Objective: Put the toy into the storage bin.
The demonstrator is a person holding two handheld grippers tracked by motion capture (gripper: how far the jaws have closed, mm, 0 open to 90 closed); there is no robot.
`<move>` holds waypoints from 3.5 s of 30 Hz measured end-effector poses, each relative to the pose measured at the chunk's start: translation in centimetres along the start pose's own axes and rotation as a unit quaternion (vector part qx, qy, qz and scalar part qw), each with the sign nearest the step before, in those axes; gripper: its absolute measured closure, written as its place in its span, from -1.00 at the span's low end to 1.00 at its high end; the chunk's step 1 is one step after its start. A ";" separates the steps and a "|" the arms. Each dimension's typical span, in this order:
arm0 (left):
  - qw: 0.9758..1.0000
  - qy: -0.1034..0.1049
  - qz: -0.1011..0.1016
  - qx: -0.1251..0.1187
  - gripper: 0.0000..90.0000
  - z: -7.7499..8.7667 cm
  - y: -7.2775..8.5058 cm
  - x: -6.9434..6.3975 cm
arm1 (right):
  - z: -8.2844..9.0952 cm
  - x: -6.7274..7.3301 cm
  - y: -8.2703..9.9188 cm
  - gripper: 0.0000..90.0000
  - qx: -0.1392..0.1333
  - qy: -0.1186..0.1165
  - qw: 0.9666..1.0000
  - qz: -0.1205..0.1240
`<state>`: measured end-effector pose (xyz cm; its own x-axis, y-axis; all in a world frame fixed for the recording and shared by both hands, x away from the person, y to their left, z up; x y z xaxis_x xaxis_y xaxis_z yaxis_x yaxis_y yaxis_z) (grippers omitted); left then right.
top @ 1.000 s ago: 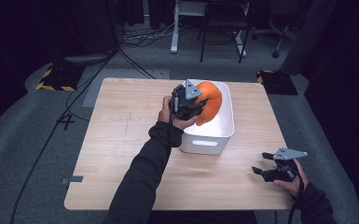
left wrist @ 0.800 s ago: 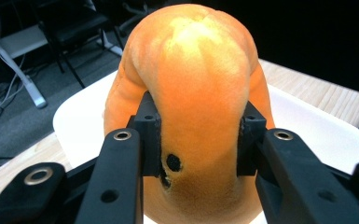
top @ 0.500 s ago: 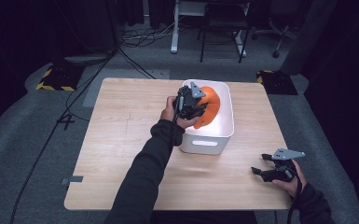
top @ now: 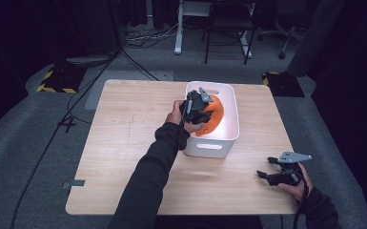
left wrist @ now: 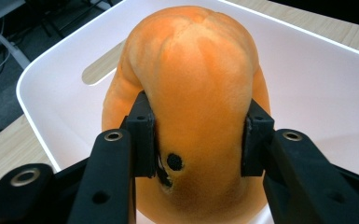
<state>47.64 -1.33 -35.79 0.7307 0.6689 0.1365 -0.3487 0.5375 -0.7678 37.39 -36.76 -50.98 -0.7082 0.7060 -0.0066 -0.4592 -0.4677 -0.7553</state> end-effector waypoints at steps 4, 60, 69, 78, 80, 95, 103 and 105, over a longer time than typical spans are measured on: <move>0.999 0.011 -0.013 0.027 0.17 -0.2 0.0 0.0 | 0.0 0.0 0.0 -0.58 0.000 0.000 1.000 0.000; 0.999 -0.010 0.038 -0.029 -0.60 2.8 0.8 2.1 | 0.0 0.0 0.0 -0.58 -0.001 -0.001 1.000 -0.001; 0.999 -0.017 0.030 -0.038 -0.63 4.1 1.1 2.7 | 0.0 0.0 0.0 -0.58 -0.001 -0.001 1.000 -0.001; 0.998 -0.033 0.034 -0.038 -0.62 5.6 1.9 3.7 | 0.0 0.0 0.0 -0.57 -0.001 -0.002 1.000 -0.001; 0.998 -0.037 0.038 -0.040 -0.62 5.8 2.2 3.9 | 0.0 0.0 0.0 -0.57 -0.001 -0.002 1.000 -0.001; 0.998 -0.063 0.022 -0.022 -0.62 8.0 4.0 5.2 | 0.0 0.0 0.0 -0.57 -0.002 -0.001 1.000 -0.004; 0.997 -0.072 0.019 -0.008 -0.62 8.5 5.3 5.6 | 0.0 0.0 0.0 -0.57 -0.002 -0.001 1.000 -0.004; 0.997 -0.072 0.018 -0.004 -0.62 8.7 5.5 5.6 | 0.0 -0.1 0.0 -0.57 -0.001 -0.001 1.000 0.000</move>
<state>44.74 9.87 -33.85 0.6260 0.7545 0.1972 -0.3675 0.5085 -0.7787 37.44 -36.85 -50.97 -0.7089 0.7053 -0.0053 -0.4582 -0.4662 -0.7568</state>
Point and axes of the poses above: each handheld gripper's, and its own axes: z roughly backward along the jaws, y roughly out of its underside, x roughly to its left, the point moved 1 cm from there along -z, roughly forward along the jaws, and after that the axes turned 1 degree about -x, right-handed, at the moved point
